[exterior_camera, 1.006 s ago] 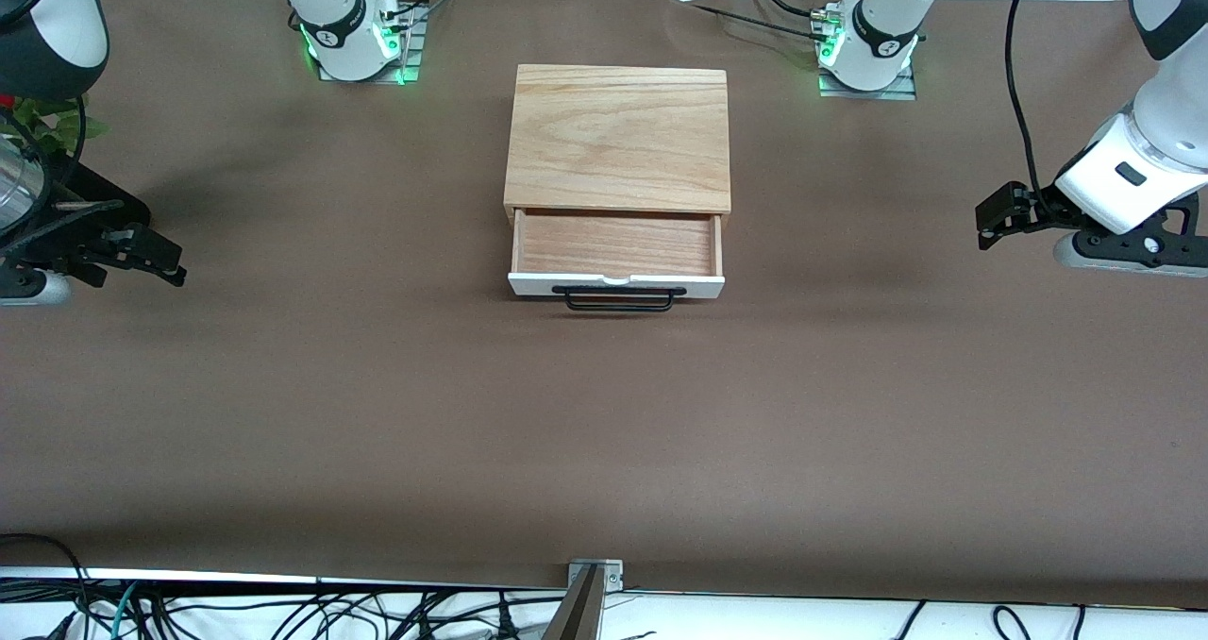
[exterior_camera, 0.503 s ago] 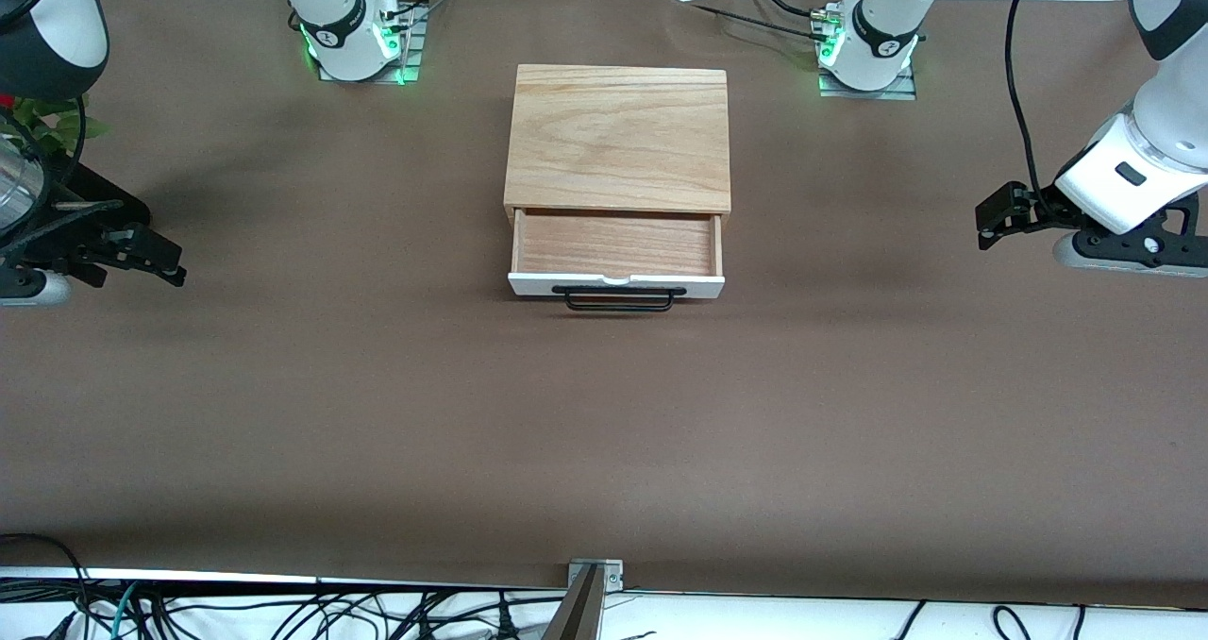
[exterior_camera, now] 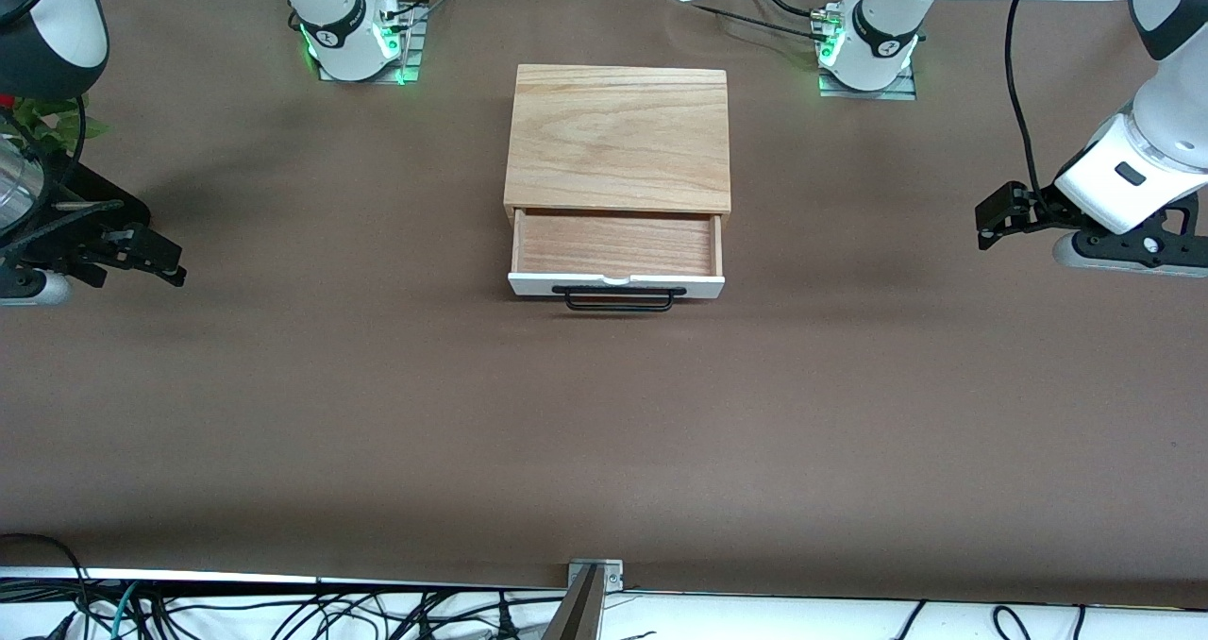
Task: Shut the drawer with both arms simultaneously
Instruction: 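Move the right gripper and the left gripper toward the drawer's black handle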
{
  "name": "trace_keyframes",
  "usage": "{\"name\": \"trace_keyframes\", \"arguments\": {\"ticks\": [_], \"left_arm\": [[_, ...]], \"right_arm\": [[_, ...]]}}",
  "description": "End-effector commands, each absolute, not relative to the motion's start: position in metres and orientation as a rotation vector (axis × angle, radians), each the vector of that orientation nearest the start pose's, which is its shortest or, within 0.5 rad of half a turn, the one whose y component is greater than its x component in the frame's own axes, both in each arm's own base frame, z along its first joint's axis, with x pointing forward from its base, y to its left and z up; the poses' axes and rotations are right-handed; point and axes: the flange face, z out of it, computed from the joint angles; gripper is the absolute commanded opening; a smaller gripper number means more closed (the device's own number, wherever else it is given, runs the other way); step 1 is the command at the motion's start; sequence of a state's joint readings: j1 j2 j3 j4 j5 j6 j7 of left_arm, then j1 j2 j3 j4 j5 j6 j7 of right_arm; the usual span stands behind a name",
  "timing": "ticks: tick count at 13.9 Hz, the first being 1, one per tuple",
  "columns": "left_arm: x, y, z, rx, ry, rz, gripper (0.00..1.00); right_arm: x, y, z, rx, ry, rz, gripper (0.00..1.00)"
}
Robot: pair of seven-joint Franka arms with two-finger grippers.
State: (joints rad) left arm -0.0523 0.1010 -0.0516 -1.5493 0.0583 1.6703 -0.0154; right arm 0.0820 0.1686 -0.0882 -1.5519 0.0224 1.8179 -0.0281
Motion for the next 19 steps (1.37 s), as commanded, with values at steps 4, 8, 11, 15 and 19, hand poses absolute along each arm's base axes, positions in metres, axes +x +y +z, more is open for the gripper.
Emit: {"name": "trace_keyframes", "arguments": {"ticks": [4, 8, 11, 15, 19], "left_arm": [[0.592, -0.054, 0.593, -3.078, 0.148, -0.041, 1.0], [0.593, -0.054, 0.593, -3.077, 0.162, -0.038, 1.0], [0.593, -0.055, 0.592, -3.079, 0.165, -0.036, 1.0], [0.594, -0.072, 0.587, -3.078, 0.21, -0.028, 1.0], [0.594, -0.076, 0.585, -3.08, 0.215, -0.023, 1.0]], "right_arm": [[0.626, 0.001, 0.561, -3.134, -0.012, -0.162, 1.0], [0.626, 0.001, 0.561, -3.135, -0.012, -0.158, 1.0], [0.625, 0.001, 0.562, -3.132, -0.009, -0.157, 1.0], [0.627, 0.002, 0.561, -3.129, -0.003, -0.167, 1.0], [0.627, 0.038, 0.556, -3.124, -0.081, -0.154, 1.0]]}}
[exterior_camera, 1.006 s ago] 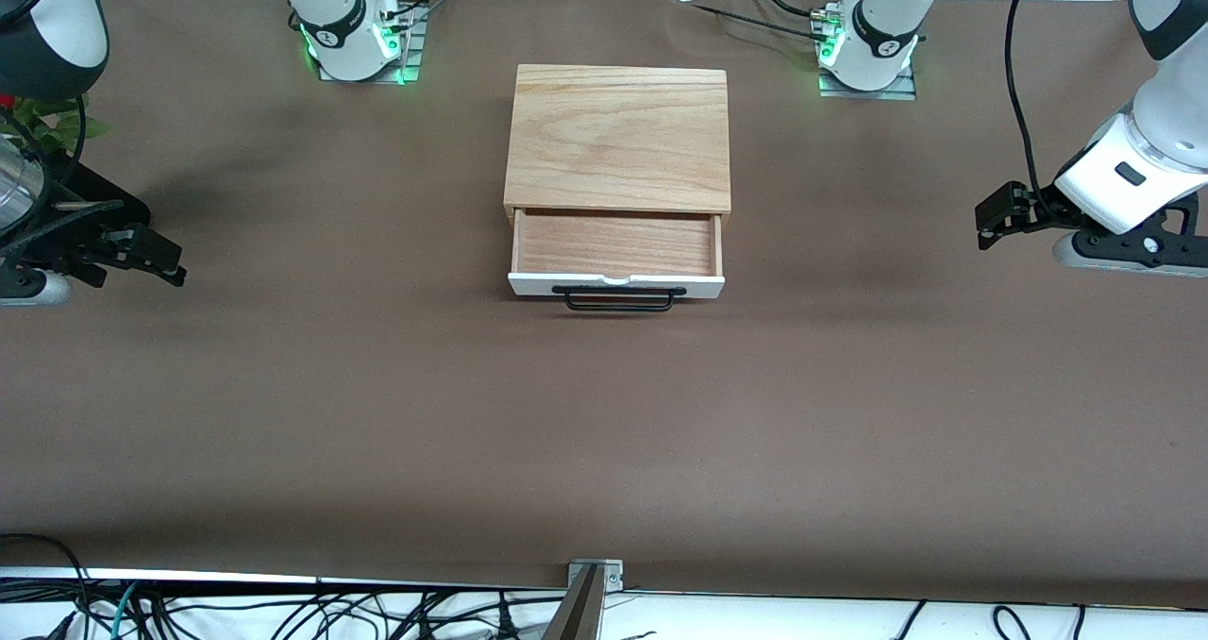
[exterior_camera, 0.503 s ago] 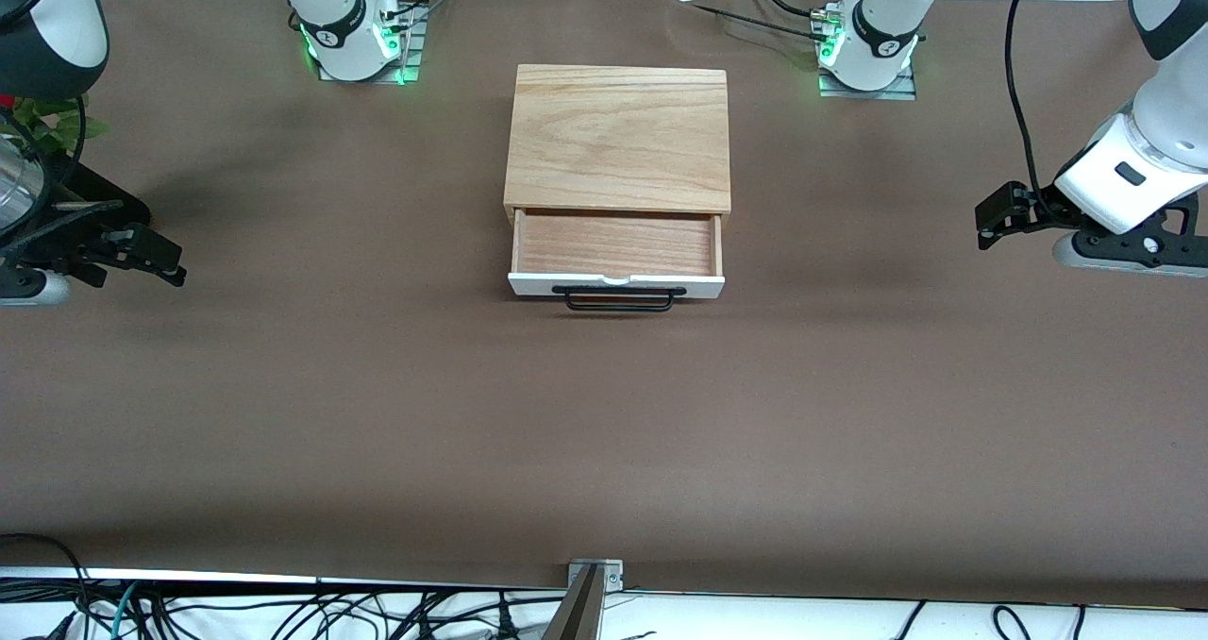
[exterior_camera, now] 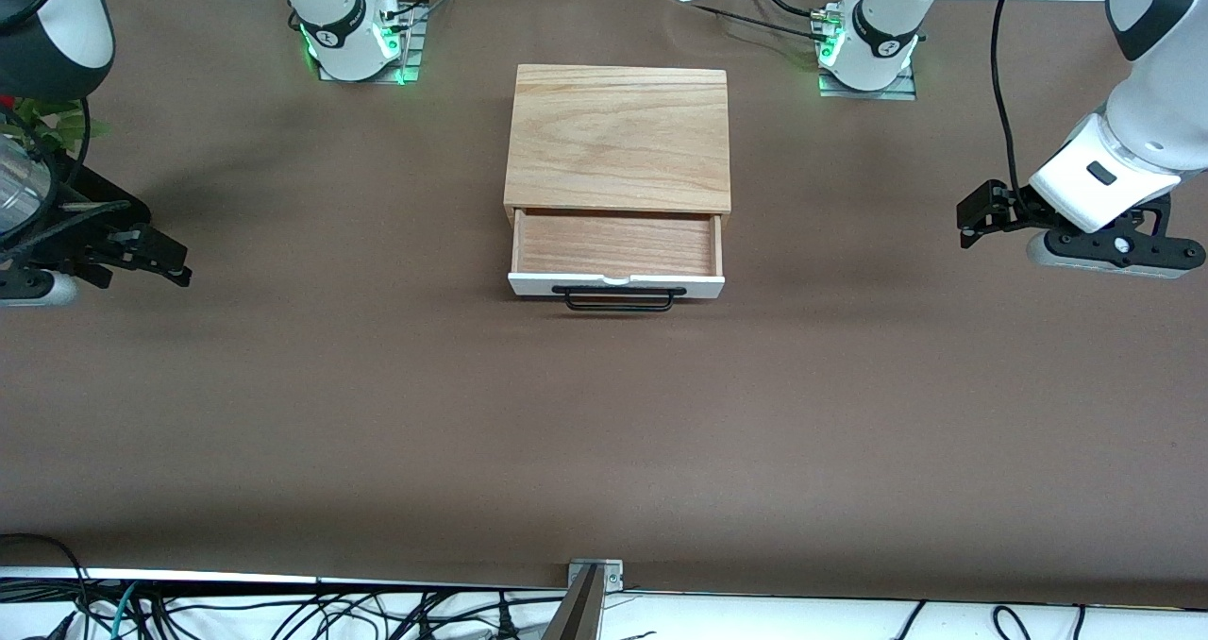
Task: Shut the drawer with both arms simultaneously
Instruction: 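Move the right gripper and the left gripper toward the drawer's black handle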
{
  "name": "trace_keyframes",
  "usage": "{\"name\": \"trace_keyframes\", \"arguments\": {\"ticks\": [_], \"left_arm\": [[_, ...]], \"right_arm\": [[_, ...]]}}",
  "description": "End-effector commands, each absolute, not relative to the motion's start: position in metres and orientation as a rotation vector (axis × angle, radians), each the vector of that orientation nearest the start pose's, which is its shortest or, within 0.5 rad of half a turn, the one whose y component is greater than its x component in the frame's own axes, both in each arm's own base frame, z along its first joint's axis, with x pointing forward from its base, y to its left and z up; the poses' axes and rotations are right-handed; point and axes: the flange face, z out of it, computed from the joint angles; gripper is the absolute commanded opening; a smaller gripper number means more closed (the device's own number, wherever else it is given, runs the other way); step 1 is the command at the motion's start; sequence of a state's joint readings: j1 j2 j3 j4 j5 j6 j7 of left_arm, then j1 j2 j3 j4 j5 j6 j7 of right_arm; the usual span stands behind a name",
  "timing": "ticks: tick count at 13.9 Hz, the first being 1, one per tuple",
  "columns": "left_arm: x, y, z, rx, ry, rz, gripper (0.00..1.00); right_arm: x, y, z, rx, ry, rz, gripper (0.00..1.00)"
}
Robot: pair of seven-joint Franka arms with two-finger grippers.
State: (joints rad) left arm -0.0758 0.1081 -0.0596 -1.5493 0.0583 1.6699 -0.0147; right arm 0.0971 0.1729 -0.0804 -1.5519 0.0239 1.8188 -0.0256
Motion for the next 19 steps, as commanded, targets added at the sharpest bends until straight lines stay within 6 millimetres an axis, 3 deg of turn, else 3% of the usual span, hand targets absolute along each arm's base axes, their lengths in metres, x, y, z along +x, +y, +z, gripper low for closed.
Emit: {"name": "trace_keyframes", "arguments": {"ticks": [1, 3, 6, 9, 13, 17, 19], "left_arm": [[0.594, -0.077, 0.585, -3.092, 0.21, -0.024, 1.0], [0.597, -0.085, 0.575, -3.159, 0.215, 0.01, 1.0], [0.614, -0.101, 0.528, -3.226, 0.228, 0.135, 1.0], [0.622, -0.14, 0.501, -3.235, 0.291, 0.142, 1.0], [0.63, -0.215, 0.433, -3.244, 0.432, 0.185, 1.0], [0.63, -0.255, 0.39, -3.282, 0.476, 0.214, 1.0], [0.627, -0.278, 0.379, -3.367, 0.463, 0.217, 1.0]], "right_arm": [[0.631, 0.047, 0.549, -3.124, -0.101, -0.149, 1.0], [0.64, 0.068, 0.537, -3.118, -0.15, -0.187, 1.0], [0.654, 0.105, 0.501, -3.114, -0.233, -0.197, 1.0], [0.658, 0.143, 0.476, -3.026, -0.25, -0.178, 1.0], [0.662, 0.191, 0.432, -2.875, -0.231, -0.118, 1.0], [0.66, 0.26, 0.389, -2.851, -0.315, -0.189, 1.0], [0.656, 0.292, 0.372, -2.839, -0.364, -0.213, 1.0]]}}
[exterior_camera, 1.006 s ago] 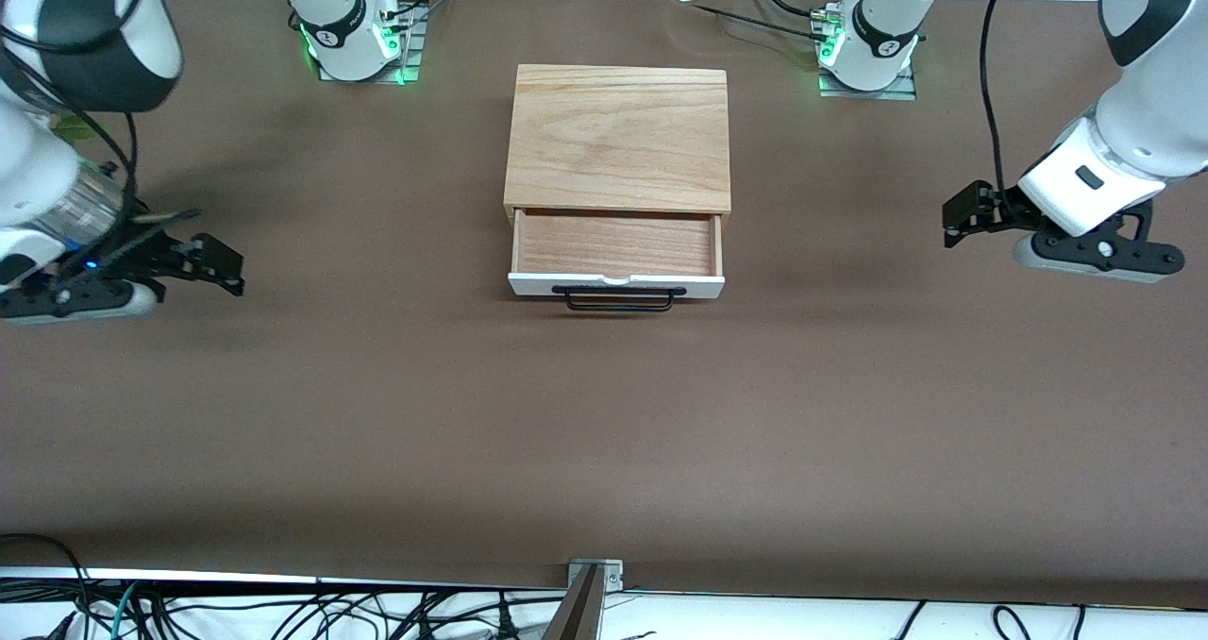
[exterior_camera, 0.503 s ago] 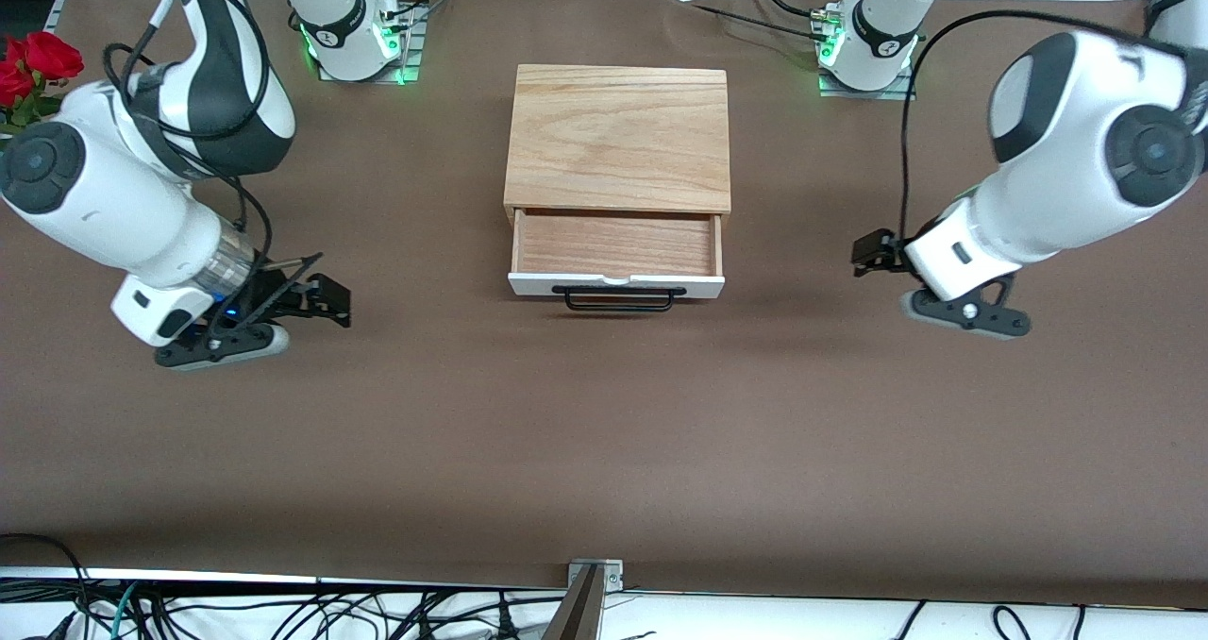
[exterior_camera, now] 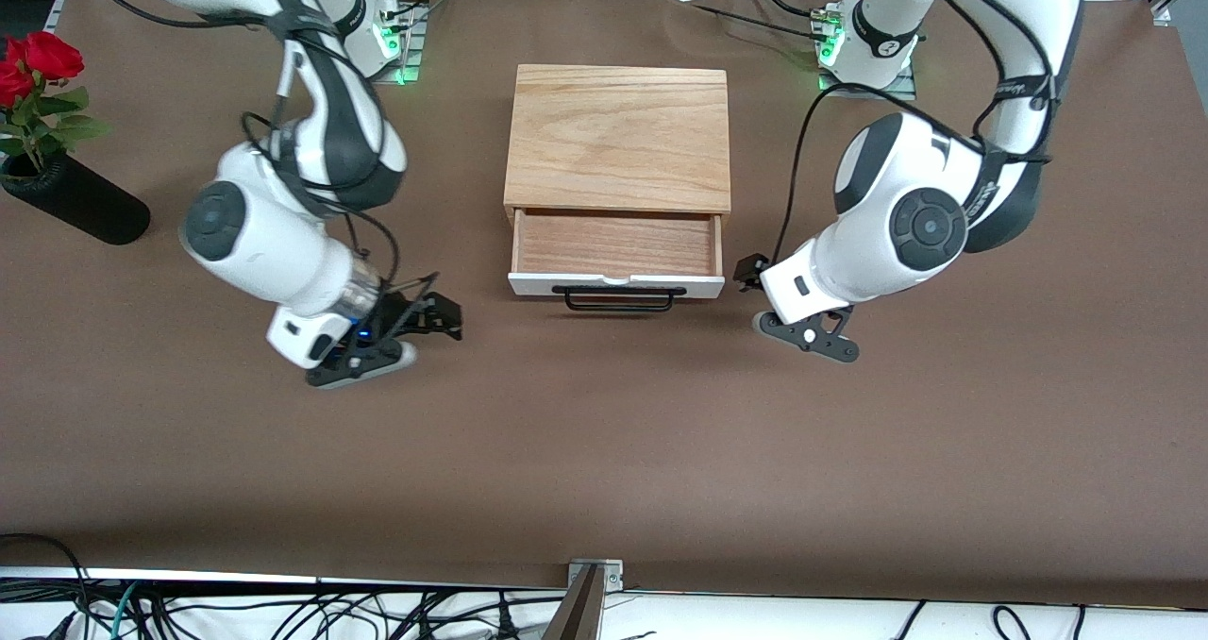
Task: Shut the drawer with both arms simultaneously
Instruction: 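Move the right gripper and the left gripper toward the drawer's black handle, then lower both grippers against the drawer front beside the black handle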
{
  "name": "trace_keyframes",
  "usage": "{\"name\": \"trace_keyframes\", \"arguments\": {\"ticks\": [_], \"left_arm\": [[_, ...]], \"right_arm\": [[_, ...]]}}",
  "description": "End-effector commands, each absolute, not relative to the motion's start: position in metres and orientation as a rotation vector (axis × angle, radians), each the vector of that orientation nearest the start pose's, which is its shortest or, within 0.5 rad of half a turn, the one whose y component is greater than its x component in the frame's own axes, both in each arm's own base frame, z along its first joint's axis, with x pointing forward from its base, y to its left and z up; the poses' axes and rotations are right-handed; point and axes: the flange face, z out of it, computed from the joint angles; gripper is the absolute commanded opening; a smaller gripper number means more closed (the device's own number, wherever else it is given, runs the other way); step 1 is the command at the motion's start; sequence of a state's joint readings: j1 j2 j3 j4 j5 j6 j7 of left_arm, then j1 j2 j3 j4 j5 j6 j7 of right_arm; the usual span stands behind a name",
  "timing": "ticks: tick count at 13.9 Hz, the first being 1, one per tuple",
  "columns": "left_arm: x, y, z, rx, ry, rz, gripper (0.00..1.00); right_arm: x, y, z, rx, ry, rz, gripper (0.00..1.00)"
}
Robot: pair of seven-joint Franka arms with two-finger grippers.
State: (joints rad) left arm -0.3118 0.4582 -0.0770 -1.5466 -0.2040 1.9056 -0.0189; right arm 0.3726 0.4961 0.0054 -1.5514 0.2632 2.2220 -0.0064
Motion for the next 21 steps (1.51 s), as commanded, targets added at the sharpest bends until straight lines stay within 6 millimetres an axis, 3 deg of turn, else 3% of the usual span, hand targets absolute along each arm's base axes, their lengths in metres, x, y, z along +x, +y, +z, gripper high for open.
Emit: {"name": "trace_keyframes", "arguments": {"ticks": [1, 4, 6, 8, 16, 21], "left_arm": [[0.627, -0.284, 0.371, -3.416, 0.447, 0.223, 1.0], [0.635, -0.296, 0.353, -3.542, 0.346, 0.184, 1.0], [0.635, -0.309, 0.342, -3.547, 0.35, 0.135, 1.0], [0.631, -0.313, 0.331, -3.539, 0.355, 0.16, 1.0], [0.614, -0.318, 0.301, -3.508, 0.368, 0.297, 1.0], [0.608, -0.317, 0.295, -3.494, 0.373, 0.373, 1.0]], "right_arm": [[0.654, 0.307, 0.365, -2.831, -0.387, -0.209, 1.0], [0.642, 0.345, 0.349, -2.781, -0.403, -0.16, 1.0], [0.639, 0.351, 0.337, -2.774, -0.401, -0.133, 1.0], [0.632, 0.371, 0.328, -2.75, -0.43, -0.115, 1.0], [0.619, 0.396, 0.316, -2.693, -0.42, -0.054, 1.0], [0.614, 0.398, 0.312, -2.686, -0.427, 0.003, 1.0]]}}
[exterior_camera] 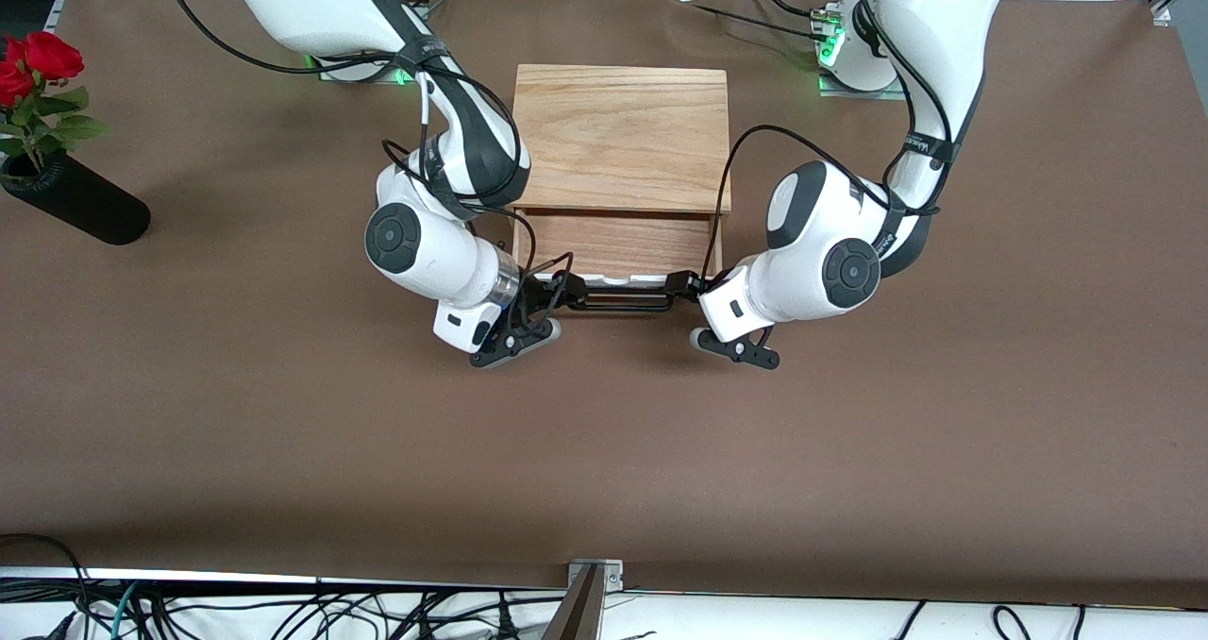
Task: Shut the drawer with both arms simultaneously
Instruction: 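Lower both grippers against the drawer front beside the black handle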
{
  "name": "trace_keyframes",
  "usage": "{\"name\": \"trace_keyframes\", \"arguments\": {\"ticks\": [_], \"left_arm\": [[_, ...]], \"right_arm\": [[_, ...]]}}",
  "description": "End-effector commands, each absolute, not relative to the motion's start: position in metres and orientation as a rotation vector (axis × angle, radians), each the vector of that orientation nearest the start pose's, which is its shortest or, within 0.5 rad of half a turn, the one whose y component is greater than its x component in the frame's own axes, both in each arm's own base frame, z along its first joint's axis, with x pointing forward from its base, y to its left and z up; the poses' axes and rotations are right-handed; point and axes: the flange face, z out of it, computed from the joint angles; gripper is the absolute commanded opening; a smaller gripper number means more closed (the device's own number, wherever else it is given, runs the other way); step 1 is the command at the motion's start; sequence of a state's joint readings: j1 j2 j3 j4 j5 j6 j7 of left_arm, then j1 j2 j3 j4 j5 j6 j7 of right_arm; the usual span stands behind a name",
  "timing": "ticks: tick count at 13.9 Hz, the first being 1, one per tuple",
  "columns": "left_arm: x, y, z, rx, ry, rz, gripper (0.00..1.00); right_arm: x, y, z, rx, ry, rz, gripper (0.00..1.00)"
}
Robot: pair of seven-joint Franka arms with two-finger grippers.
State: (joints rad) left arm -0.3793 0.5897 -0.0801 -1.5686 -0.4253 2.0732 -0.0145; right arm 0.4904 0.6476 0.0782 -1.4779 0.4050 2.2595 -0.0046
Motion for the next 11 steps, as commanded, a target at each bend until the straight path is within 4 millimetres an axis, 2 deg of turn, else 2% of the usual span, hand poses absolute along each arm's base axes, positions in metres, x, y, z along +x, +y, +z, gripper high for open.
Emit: {"name": "trace_keyframes", "arguments": {"ticks": [1, 11], "left_arm": [[0.605, -0.317, 0.293, -3.489, 0.376, 0.394, 1.0], [0.589, -0.323, 0.276, -3.456, 0.396, 0.483, 1.0]], "right_arm": [[0.613, 0.397, 0.311, -2.684, -0.425, 0.024, 1.0], [0.605, 0.391, 0.299, -2.682, -0.42, 0.17, 1.0]]}}
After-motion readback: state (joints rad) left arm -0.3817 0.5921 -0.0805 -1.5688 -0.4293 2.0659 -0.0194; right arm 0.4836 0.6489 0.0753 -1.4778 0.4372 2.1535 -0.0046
